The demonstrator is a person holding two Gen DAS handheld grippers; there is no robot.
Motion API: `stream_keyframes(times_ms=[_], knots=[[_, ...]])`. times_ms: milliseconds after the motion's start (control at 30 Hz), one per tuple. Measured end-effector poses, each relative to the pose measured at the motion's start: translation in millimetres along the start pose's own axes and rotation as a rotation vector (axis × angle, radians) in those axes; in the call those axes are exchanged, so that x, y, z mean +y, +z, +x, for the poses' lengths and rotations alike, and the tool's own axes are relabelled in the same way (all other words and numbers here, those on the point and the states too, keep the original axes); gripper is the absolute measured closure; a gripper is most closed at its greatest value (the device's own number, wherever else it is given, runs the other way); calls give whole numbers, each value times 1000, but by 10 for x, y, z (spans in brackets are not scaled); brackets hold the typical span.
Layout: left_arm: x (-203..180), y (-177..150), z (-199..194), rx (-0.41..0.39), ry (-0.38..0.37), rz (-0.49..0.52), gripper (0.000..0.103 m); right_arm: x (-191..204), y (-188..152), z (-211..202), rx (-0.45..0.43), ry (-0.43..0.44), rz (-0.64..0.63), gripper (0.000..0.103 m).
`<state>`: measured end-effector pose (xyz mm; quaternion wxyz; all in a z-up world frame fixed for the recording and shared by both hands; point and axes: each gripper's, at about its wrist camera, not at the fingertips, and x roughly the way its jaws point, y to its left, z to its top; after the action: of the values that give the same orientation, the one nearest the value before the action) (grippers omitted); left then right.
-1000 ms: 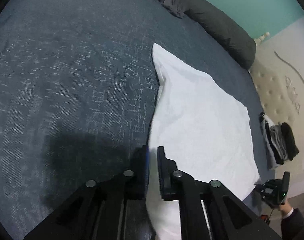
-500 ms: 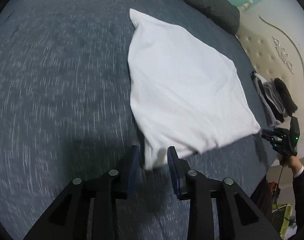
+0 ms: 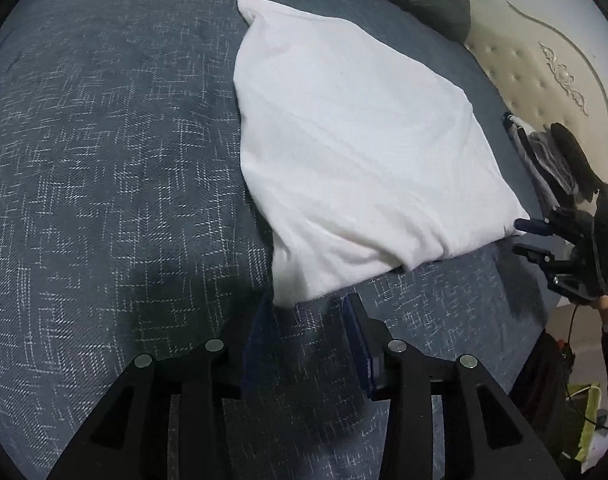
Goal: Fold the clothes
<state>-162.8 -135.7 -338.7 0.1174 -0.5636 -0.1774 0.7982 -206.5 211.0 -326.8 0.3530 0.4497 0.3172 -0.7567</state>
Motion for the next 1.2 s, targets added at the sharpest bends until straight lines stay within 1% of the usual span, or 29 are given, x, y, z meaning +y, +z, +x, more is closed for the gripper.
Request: stream_keyframes(times_ms=[133, 200, 267, 300, 333, 433, 500, 533, 567, 600, 633, 700, 767, 800, 833, 900, 1033, 1067, 1133, 1167, 1200], knots=[[-20, -8, -6, -12, 20, 31, 62, 271, 279, 118, -18, 28, -39, 76], [-35, -27, -12, -11, 33, 50, 68, 395, 412, 175, -29, 43, -62, 76], [-24, -7, 14, -6, 41, 60, 83, 477, 540, 264, -45, 67, -83, 76], [-9, -7, 10, -7, 43, 58, 87, 546, 601, 293, -53, 76, -98, 75], [3, -6, 3, -10, 38, 56, 96, 605, 652, 329, -56, 67, -116, 75], [13, 12, -31, -27, 31, 61, 97, 725, 780, 477, -46, 47, -160, 75], [37, 26, -48, -35, 38, 61, 97, 767, 836, 588, -23, 12, -177, 76], [49, 34, -56, -40, 41, 60, 98, 762, 848, 627, -15, 14, -178, 80], [61, 42, -65, -44, 45, 60, 98, 785, 849, 614, -11, 12, -178, 88], [79, 61, -73, -49, 57, 60, 98, 749, 849, 614, -13, 4, -171, 93], [97, 80, -82, -54, 69, 61, 98, 684, 843, 591, -24, 24, -148, 97], [124, 115, -115, -60, 79, 60, 99, 562, 807, 509, -40, 56, -102, 98], [127, 154, -145, -70, 96, 69, 99, 464, 773, 486, -36, 60, -98, 99], [84, 119, -162, -68, 112, 85, 99, 422, 757, 473, -34, 62, -96, 99], [55, 120, -186, -69, 120, 89, 103, 405, 745, 452, -32, 63, -94, 99], [108, 134, -254, -82, 137, 70, 103, 351, 719, 442, -18, 51, -89, 99], [212, 73, -412, -100, 100, 42, 103, 342, 683, 389, -33, 116, -59, 99], [182, 51, -416, -97, 81, 47, 103, 365, 686, 391, -33, 125, -61, 99], [99, 38, -429, -98, 54, 70, 103, 434, 697, 409, -23, 122, -73, 99], [45, 85, -395, -98, 38, 77, 103, 456, 703, 417, -20, 121, -73, 99], [13, 86, -386, -95, 0, 74, 103, 479, 708, 425, -16, 119, -73, 98]])
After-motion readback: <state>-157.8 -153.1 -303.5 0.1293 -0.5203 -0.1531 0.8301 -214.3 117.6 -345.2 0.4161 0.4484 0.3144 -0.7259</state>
